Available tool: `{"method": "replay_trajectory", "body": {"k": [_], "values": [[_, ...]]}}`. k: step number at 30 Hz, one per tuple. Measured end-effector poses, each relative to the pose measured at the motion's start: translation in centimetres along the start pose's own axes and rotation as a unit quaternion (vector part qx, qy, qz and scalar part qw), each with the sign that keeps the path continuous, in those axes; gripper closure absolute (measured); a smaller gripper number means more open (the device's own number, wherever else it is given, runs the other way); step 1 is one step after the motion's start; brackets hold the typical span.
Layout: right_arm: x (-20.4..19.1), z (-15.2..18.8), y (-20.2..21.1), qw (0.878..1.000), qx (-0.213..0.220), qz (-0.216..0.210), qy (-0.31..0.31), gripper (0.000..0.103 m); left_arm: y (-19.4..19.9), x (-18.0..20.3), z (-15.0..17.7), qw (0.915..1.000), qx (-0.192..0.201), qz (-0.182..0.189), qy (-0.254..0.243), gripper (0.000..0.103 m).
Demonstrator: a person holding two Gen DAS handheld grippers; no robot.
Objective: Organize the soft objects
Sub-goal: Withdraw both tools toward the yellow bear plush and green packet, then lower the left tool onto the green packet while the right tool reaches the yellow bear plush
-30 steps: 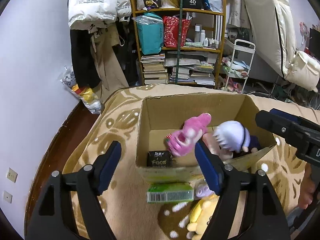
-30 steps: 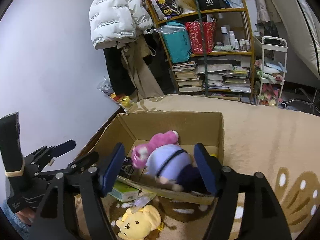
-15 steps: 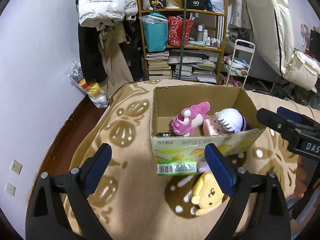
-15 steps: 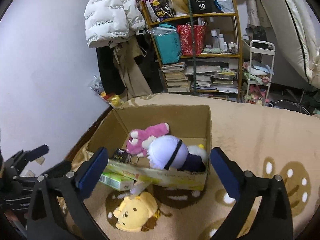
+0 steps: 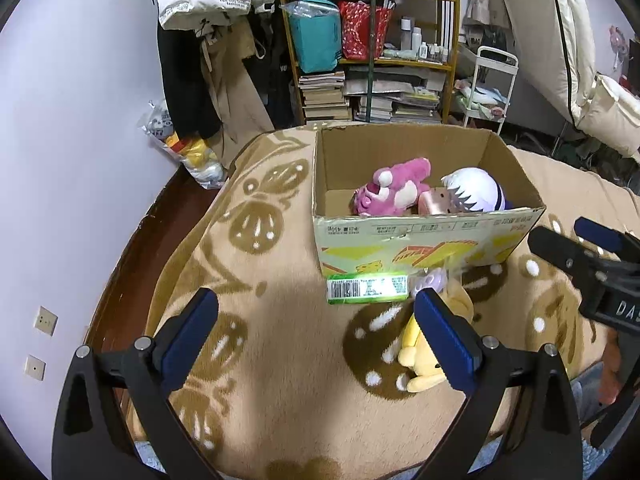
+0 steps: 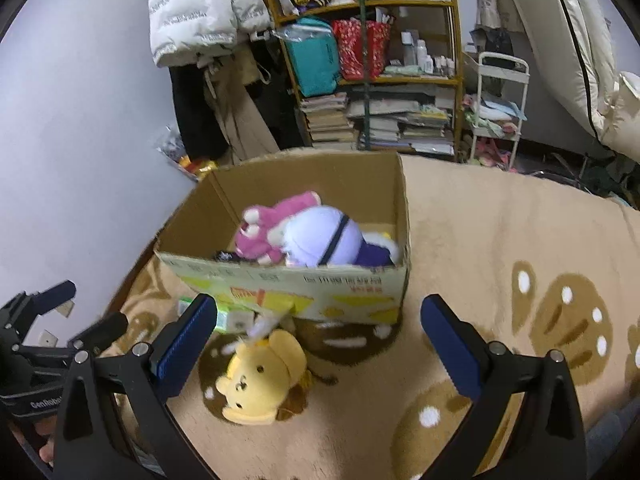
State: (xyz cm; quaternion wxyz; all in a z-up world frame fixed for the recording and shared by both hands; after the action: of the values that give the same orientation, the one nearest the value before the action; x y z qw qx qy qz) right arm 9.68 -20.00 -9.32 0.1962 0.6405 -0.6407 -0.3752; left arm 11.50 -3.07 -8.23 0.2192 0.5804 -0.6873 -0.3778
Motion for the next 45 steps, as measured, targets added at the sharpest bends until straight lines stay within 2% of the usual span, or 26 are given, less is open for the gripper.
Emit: {"method": "replay_trajectory", "body": {"k": [11,18,37,45], "values": [[-0.1,1.9,-2.6,0.998,-0.057,0.019,0.019,0.0,-2.3,0.1,0.2,0.9993,-0.037,0.003,0.003,0.006],[-0.2,2.9,-5.0,0.994,-0.097,0.03,0.031,0.0,-4.0,0.4,0.2,0.9983,-0.055,0.021,-0.002,0.006],[-1.4,4.8,-8.7,0.986,-0.156,0.012,0.056,0.0,-8.6,2.1,-0.1,0.9932,-0.099,0.061,-0.004,0.006],[-2.2,5.4,-10.4,0.981,-0.182,-0.009,0.063,0.0,-10.3,2.6,0.4,0.9894,-0.122,0.079,-0.001,0.006]]}}
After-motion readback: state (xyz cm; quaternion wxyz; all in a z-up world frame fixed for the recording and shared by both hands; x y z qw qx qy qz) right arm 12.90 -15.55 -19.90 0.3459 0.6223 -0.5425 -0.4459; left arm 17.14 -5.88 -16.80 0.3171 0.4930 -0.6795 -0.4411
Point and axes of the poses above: each gripper's, at about its wrist camera, not at the fingertips, and y roughly against the way its jaws point, x to its right, z to its underside, the point moved 6 cm from there along -y, roughly the way its jaws point, and after that the axes turned 2 degrees about -z, right-handed, at the moved point
